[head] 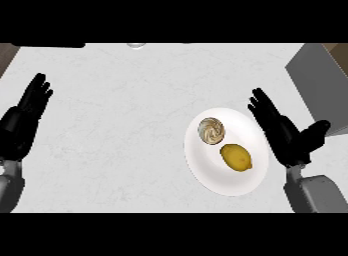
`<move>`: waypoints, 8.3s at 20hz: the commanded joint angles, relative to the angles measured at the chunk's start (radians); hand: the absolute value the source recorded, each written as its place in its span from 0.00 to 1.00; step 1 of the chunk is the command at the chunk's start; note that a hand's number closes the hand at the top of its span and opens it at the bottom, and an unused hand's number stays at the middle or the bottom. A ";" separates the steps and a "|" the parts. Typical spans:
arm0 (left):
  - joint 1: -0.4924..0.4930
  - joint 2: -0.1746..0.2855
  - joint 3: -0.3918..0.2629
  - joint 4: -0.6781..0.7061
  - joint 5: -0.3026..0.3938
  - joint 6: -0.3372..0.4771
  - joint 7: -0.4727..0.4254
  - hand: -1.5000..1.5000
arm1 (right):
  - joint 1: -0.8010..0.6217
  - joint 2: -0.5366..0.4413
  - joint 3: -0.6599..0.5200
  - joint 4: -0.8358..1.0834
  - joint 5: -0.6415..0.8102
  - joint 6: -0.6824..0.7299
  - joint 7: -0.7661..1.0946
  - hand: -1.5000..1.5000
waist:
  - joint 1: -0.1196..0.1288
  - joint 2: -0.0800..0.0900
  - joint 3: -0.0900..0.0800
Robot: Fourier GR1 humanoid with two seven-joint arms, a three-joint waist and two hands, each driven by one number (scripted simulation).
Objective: Pick the lemon from the plate and place it in the cardboard box
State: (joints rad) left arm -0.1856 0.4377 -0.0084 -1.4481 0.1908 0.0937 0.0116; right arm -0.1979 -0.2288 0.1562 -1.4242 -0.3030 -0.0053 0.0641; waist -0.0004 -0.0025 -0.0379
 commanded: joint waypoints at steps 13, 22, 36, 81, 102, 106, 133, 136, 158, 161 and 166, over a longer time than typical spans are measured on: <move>0.198 -0.199 -0.042 0.098 -0.069 0.171 -0.053 0.50 | 0.168 -0.260 -0.051 -0.073 0.478 -0.164 -0.511 0.00 | -0.008 0.002 0.039; 0.057 -0.209 -0.015 0.154 -0.078 0.178 0.019 0.50 | 0.210 -0.475 -0.071 -0.334 0.576 0.012 -0.169 0.00 | -0.010 0.001 0.037; 0.113 -0.224 -0.030 0.111 -0.112 0.159 0.014 0.50 | 0.053 -0.458 0.135 -0.559 0.678 0.331 0.386 0.00 | 0.009 0.003 0.037; 0.062 -0.292 0.084 0.146 -0.206 0.100 0.023 0.50 | 0.023 0.031 0.207 -0.292 1.196 0.548 0.566 0.00 | 0.000 0.002 0.038; 0.117 -0.274 0.136 0.128 -0.188 0.024 -0.020 0.50 | 0.002 0.099 0.139 -0.035 1.339 0.405 0.368 0.00 | 0.002 0.002 0.038; 0.019 -0.285 0.140 0.198 -0.209 0.055 0.033 0.50 | -0.004 0.118 0.128 -0.046 1.344 0.443 0.366 0.00 | 0.000 0.002 0.038; 0.027 -0.322 0.095 0.171 -0.227 0.051 0.016 0.50 | -0.831 0.205 -0.324 0.766 1.574 -0.092 1.085 1.00 | 0.055 0.020 0.038; 0.056 -0.319 0.078 0.130 -0.236 0.044 0.018 0.50 | -0.918 0.206 -0.326 0.812 1.613 -0.137 1.110 1.00 | 0.060 0.018 0.038; 0.044 -0.320 0.099 0.132 -0.256 0.097 0.070 0.50 | -1.057 -0.080 -0.398 0.765 1.787 -0.105 1.060 1.00 | 0.010 0.007 0.038; 0.073 -0.300 0.126 0.133 -0.225 0.063 0.026 0.50 | -0.976 -0.097 -0.408 0.680 1.757 -0.110 1.005 1.00 | -0.002 0.001 0.038; 0.107 -0.349 0.081 0.114 -0.260 0.096 0.006 0.50 | -0.906 -0.172 -0.480 0.749 1.691 -0.253 0.865 1.00 | 0.012 0.006 0.038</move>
State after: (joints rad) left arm -0.1029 0.1104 0.0898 -1.3148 -0.0547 0.1723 0.0261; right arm -1.1534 -0.3721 -0.2919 -0.6752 1.4256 -0.1708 0.9705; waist 0.0098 0.0037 0.0003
